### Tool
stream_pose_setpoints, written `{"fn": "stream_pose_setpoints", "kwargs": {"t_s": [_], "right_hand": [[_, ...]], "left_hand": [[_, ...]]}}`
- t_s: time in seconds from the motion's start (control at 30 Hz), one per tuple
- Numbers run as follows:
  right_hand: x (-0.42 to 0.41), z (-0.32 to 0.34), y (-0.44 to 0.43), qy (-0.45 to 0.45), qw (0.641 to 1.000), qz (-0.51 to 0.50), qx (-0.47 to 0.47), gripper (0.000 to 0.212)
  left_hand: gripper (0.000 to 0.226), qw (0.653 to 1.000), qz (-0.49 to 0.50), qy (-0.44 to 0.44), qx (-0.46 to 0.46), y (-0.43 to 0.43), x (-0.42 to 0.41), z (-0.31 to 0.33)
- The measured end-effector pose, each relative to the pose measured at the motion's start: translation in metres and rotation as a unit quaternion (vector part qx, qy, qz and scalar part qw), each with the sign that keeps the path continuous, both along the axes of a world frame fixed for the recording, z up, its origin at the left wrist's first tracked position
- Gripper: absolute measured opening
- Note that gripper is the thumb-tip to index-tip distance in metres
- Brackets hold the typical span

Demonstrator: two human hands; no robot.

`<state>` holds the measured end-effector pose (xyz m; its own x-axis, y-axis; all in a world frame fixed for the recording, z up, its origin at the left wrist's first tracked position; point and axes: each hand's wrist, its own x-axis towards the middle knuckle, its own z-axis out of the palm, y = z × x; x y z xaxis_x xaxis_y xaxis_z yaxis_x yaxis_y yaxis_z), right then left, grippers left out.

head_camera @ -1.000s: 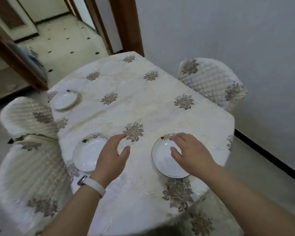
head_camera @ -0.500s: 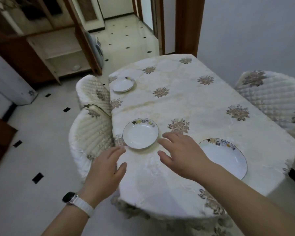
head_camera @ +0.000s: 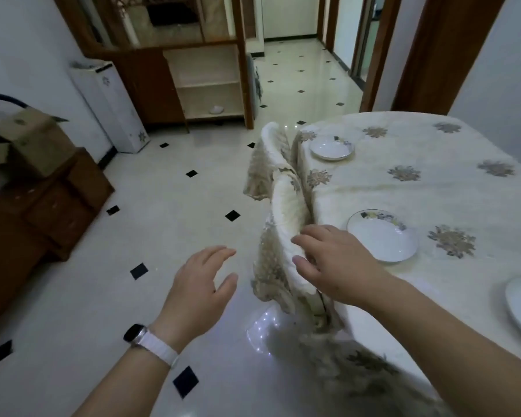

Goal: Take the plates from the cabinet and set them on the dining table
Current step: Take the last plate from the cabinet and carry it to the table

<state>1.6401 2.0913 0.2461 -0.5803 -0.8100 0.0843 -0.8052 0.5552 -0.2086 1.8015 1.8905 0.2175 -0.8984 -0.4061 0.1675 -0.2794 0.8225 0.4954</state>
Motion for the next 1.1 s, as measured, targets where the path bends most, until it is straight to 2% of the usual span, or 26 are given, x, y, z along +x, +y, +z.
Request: {"fn": "stream_pose_setpoints", "kwargs": {"t_s": [0.17, 0.33, 0.57, 0.77, 0.93, 1.1], "right_hand": [[0.046, 0.008, -0.083, -0.011, 0.999, 0.035, -0.012, 0.055], [0.057, 0.014, -0.133, -0.001, 0.999, 0.053, 0.000, 0.048], [0.051, 0.004, -0.197, 0.004, 0.995, 0.093, 0.024, 0.055], [0.012, -0.015, -0.261, -0.008, 0.992, 0.126, 0.026, 0.055], [-0.043, -0.024, -0.314, -0.020, 0.990, 0.139, 0.030, 0.048], [-0.107, -0.019, -0.362, -0.024, 0.986, 0.157, 0.047, 0.060]], "left_hand": [[0.058, 0.999, 0.044, 0.025, 0.017, -0.070, 0.049, 0.008], [0.053, 0.997, 0.065, 0.023, -0.039, -0.120, 0.080, 0.005], [0.049, 0.991, 0.104, -0.008, -0.082, -0.164, 0.091, -0.007], [0.046, 0.984, 0.128, -0.038, -0.117, -0.220, 0.058, -0.010], [0.046, 0.978, 0.144, -0.064, -0.135, -0.272, -0.003, -0.007], [0.046, 0.976, 0.151, -0.049, -0.149, -0.319, -0.065, 0.006]]}}
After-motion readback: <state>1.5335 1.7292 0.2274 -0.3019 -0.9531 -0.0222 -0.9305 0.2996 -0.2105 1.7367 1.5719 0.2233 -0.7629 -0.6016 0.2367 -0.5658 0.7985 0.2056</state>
